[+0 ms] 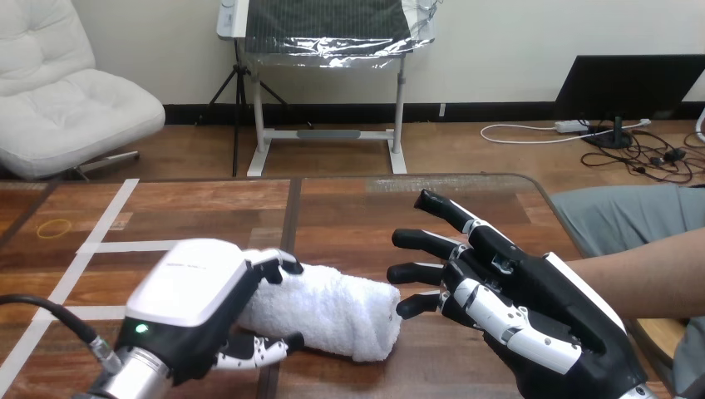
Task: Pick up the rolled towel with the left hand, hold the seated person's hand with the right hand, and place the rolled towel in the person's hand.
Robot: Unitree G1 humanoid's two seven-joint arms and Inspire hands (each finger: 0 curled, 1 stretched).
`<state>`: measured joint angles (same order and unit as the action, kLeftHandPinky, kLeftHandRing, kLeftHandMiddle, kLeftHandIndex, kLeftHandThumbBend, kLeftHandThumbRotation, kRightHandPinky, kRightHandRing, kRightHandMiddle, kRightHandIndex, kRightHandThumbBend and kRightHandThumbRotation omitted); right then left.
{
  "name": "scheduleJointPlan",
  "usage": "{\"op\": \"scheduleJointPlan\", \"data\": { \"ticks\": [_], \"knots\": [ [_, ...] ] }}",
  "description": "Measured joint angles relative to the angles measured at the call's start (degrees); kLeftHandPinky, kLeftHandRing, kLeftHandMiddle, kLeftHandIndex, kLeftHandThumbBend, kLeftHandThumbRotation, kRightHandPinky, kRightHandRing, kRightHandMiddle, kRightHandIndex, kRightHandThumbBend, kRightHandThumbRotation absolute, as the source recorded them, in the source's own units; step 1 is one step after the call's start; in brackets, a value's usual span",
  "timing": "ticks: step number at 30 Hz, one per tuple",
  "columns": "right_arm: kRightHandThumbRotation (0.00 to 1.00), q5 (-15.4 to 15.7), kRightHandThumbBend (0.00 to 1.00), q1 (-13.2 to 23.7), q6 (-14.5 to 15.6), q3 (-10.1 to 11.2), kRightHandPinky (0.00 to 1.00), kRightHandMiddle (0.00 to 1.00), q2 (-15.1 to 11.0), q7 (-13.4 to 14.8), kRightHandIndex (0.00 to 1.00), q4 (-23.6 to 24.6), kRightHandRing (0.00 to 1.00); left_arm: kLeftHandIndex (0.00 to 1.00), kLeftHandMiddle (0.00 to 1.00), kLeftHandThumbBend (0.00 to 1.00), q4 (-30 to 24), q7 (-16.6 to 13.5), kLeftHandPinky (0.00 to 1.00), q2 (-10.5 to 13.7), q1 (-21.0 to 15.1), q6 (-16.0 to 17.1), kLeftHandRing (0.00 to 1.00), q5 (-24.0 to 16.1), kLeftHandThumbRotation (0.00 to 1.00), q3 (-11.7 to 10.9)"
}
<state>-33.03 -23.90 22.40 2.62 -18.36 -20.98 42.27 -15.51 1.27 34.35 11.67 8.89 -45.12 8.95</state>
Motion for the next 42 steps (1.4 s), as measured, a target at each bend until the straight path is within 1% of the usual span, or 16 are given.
{"op": "scheduleJointPlan", "data": {
  "ticks": [7, 13, 17, 19, 21, 24, 30, 34, 37, 42],
  "knots": [
    [0.09, 0.4, 0.06, 0.0, 0.0, 0.0, 0.59, 0.82, 0.0, 0.2, 0.94, 0.0, 0.73, 0.75, 0.71, 0.6, -0.5, -0.9, 0.75, -0.5, 0.6, 0.3, 0.7, 0.0, 0.31, -1.1],
    [0.08, 0.4, 0.06, 0.0, 0.0, 0.0, 0.6, 0.82, 0.0, 0.1, 0.94, 0.0, 0.73, 0.78, 0.76, 0.6, -0.5, -1.1, 0.77, -0.6, 1.1, 1.7, 0.73, 0.6, 0.3, -1.7],
    [0.08, 0.5, 0.06, 0.0, 0.0, 0.0, 0.6, 0.82, 0.0, 0.1, 0.95, 0.0, 0.73, 0.8, 0.79, 0.62, -0.4, -1.1, 0.79, -0.5, 1.3, 3.3, 0.75, 1.4, 0.28, -2.2],
    [0.07, 0.5, 0.06, 0.0, 0.0, 0.0, 0.6, 0.82, 0.0, 0.1, 0.95, 0.0, 0.73, 0.83, 0.82, 0.63, -0.3, -1.1, 0.81, -0.3, 1.3, 4.5, 0.78, 2.0, 0.26, -2.5],
    [0.07, 0.5, 0.06, 0.0, 0.0, -0.1, 0.6, 0.82, 0.1, 0.0, 0.95, 0.0, 0.72, 0.84, 0.83, 0.64, -0.2, -1.1, 0.83, 0.0, 1.2, 6.0, 0.8, 2.5, 0.25, -2.8],
    [0.06, 0.6, 0.06, 0.0, 0.0, -0.1, 0.6, 0.81, 0.1, -0.2, 0.96, 0.0, 0.72, 0.87, 0.86, 0.66, 0.3, -1.0, 0.85, 0.9, 1.0, 8.7, 0.83, 4.2, 0.24, -3.2],
    [0.06, 1.4, 0.06, 0.0, 0.0, -0.3, 0.6, 0.81, 0.1, -0.3, 0.96, -0.1, 0.71, 0.92, 0.91, 0.7, 2.0, 0.5, 0.88, 2.8, -0.5, 13.4, 0.88, 7.5, 0.25, -3.8],
    [0.05, 1.6, 0.06, 0.0, 0.0, -0.4, 0.6, 0.81, 0.2, -0.3, 0.96, -0.2, 0.71, 0.93, 0.92, 0.74, 3.3, 1.9, 0.89, 4.1, -2.1, 15.5, 0.9, 9.1, 0.26, -4.2],
    [0.04, 1.6, 0.06, 0.0, 0.0, -0.6, 0.6, 0.82, 0.2, -0.3, 0.97, -0.2, 0.72, 0.94, 0.93, 0.76, 4.4, 3.1, 0.9, 5.1, -3.5, 16.7, 0.92, 9.8, 0.28, -4.4],
    [0.03, 1.7, 0.06, 0.0, 0.0, -0.8, 0.6, 0.82, 0.3, -0.3, 0.97, -0.2, 0.73, 0.96, 0.95, 0.8, 5.5, 5.8, 0.93, 6.6, -6.1, 17.1, 0.95, 10.7, 0.3, -4.5]
  ]
}}
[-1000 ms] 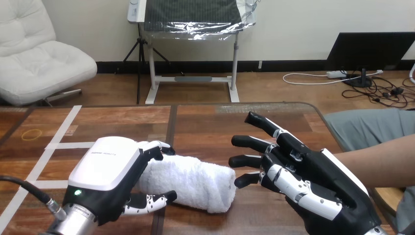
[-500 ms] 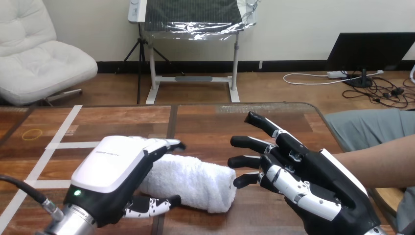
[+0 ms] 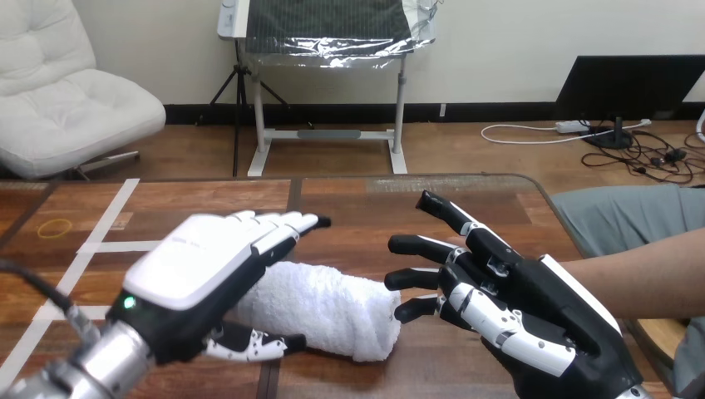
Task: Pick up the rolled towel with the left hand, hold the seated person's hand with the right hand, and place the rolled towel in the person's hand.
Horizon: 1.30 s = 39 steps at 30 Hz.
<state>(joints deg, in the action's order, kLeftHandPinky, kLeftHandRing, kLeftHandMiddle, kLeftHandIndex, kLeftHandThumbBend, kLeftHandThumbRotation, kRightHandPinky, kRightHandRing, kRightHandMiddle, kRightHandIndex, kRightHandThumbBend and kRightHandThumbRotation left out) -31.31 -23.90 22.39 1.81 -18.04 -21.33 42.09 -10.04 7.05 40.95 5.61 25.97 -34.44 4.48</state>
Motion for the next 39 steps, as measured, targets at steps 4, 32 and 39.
{"op": "scheduleJointPlan", "data": {
  "ticks": [4, 32, 39],
  "knots": [
    [0.03, 0.7, 0.05, 0.0, -0.1, -0.4, 0.59, 0.81, 0.0, 0.0, 0.96, 0.0, 0.72, 0.98, 0.98, 0.83, 0.8, 2.0, 0.96, 1.0, -2.1, 0.3, 0.98, 0.1, 0.31, 0.0],
    [0.01, 2.0, 0.05, 0.0, -0.1, -1.7, 0.56, 0.81, 0.3, 0.0, 0.94, -0.1, 0.72, 1.0, 1.0, 0.91, 4.0, 9.9, 1.0, 2.0, -12.6, 2.8, 1.0, -6.7, 0.34, 4.2],
    [0.0, 2.0, 0.05, 0.0, -0.1, -1.7, 0.56, 0.82, 0.4, 0.0, 0.94, -0.1, 0.72, 0.98, 0.99, 0.93, 6.0, 10.7, 1.0, 1.9, -14.7, 3.1, 0.99, -7.6, 0.33, 6.0]
  ]
}}
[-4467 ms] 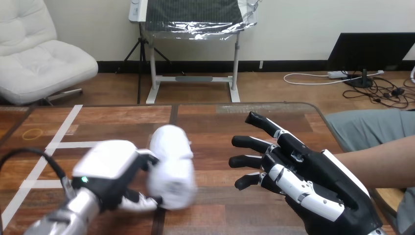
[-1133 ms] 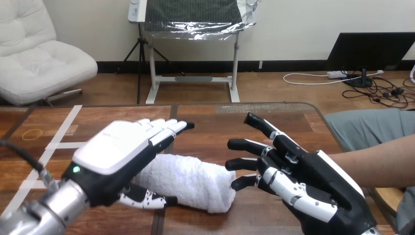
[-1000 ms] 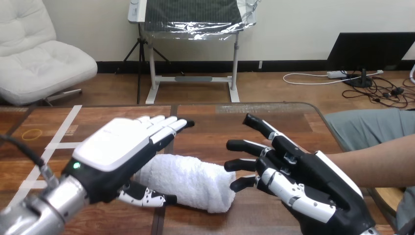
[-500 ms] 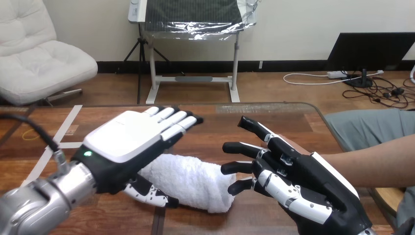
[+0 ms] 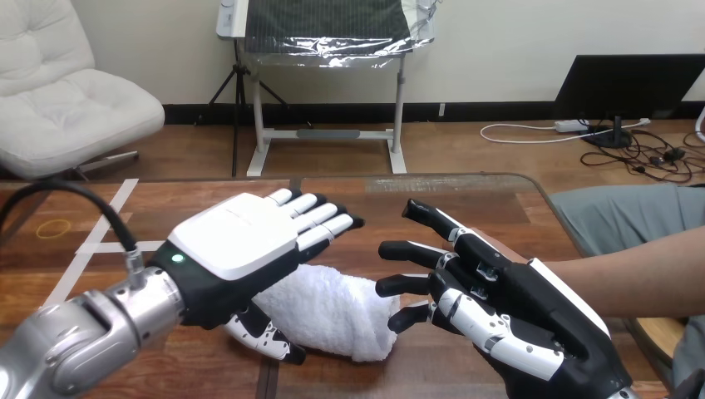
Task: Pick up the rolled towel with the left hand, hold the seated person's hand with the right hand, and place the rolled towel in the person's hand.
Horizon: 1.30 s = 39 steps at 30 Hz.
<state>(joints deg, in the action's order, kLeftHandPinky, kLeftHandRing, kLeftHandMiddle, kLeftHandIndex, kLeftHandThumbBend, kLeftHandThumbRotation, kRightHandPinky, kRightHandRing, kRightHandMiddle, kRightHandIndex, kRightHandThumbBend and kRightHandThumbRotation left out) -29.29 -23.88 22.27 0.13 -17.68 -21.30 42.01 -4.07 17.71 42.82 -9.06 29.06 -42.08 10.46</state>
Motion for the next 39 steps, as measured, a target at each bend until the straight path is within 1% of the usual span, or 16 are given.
{"op": "scheduleJointPlan", "data": {
  "ticks": [9, 20, 30, 39],
  "knots": [
    [0.0, 0.1, 0.05, 0.0, 0.0, 0.0, 0.58, 0.82, 0.1, 0.2, 0.94, 0.0, 0.74, 0.93, 0.95, 0.92, 2.3, 1.6, 0.98, -0.5, -2.3, -0.3, 0.95, -0.8, 0.32, 1.5],
    [0.0, 0.4, 0.06, 0.0, 0.0, -0.1, 0.57, 0.81, 0.3, 0.6, 0.94, 0.0, 0.72, 0.9, 0.92, 0.92, 5.1, 3.4, 0.95, -1.3, -4.6, -0.7, 0.92, -1.3, 0.28, 4.0],
    [0.0, 0.4, 0.04, 0.0, 0.0, -0.1, 0.57, 0.82, 0.4, 0.9, 0.95, 0.0, 0.72, 0.87, 0.89, 0.92, 8.9, 3.4, 0.9, -2.6, -6.5, -0.6, 0.88, -1.8, 0.27, 6.3],
    [0.0, 0.4, 0.04, 0.0, 0.0, -0.1, 0.56, 0.82, 0.4, 0.9, 0.94, 0.0, 0.72, 0.84, 0.87, 0.92, 13.2, 2.6, 0.85, -3.7, -8.0, -0.8, 0.85, -3.7, 0.25, 8.4]
  ]
}}
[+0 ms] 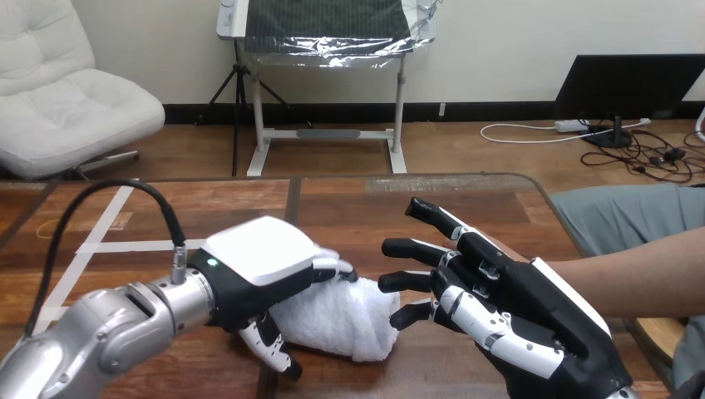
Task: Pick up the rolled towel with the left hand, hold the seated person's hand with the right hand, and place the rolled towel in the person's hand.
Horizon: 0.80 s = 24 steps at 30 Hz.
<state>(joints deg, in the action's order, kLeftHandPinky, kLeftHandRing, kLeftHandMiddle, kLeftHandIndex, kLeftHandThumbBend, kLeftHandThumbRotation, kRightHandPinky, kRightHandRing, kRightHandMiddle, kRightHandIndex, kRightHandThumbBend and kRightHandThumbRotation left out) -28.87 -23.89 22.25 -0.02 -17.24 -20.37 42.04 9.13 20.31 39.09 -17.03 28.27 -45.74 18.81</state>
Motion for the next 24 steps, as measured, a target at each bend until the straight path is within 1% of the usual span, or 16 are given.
{"op": "scheduleJointPlan", "data": {
  "ticks": [10, 17, 22, 24],
  "knots": [
    [0.0, -0.6, 0.04, 0.0, 0.0, 0.0, 0.57, 0.83, 0.4, 0.1, 0.95, 0.0, 0.73, 0.82, 0.85, 0.9, 3.4, -1.8, 0.79, -2.2, -1.6, -2.5, 0.82, -0.1, 0.24, 0.8],
    [0.0, -1.2, 0.04, -0.2, 0.0, 0.0, 0.63, 0.84, 1.4, 0.7, 0.95, 0.1, 0.75, 0.81, 0.85, 0.87, 5.1, -2.3, 0.75, -3.1, -2.2, -5.4, 0.8, -1.1, 0.23, 1.0],
    [0.0, -2.0, 0.05, -0.4, 0.2, 0.0, 0.66, 0.85, 1.5, 1.1, 0.95, 0.1, 0.76, 0.8, 0.83, 0.85, 6.2, -2.5, 0.74, -3.6, -2.1, -7.4, 0.79, -1.4, 0.21, 1.0],
    [0.0, -2.1, 0.04, -0.5, 0.3, 0.0, 0.67, 0.84, 1.5, 1.3, 0.95, 0.2, 0.76, 0.79, 0.82, 0.83, 6.5, -2.6, 0.73, -3.7, -2.0, -8.2, 0.78, -1.4, 0.2, 1.0]
  ]
}}
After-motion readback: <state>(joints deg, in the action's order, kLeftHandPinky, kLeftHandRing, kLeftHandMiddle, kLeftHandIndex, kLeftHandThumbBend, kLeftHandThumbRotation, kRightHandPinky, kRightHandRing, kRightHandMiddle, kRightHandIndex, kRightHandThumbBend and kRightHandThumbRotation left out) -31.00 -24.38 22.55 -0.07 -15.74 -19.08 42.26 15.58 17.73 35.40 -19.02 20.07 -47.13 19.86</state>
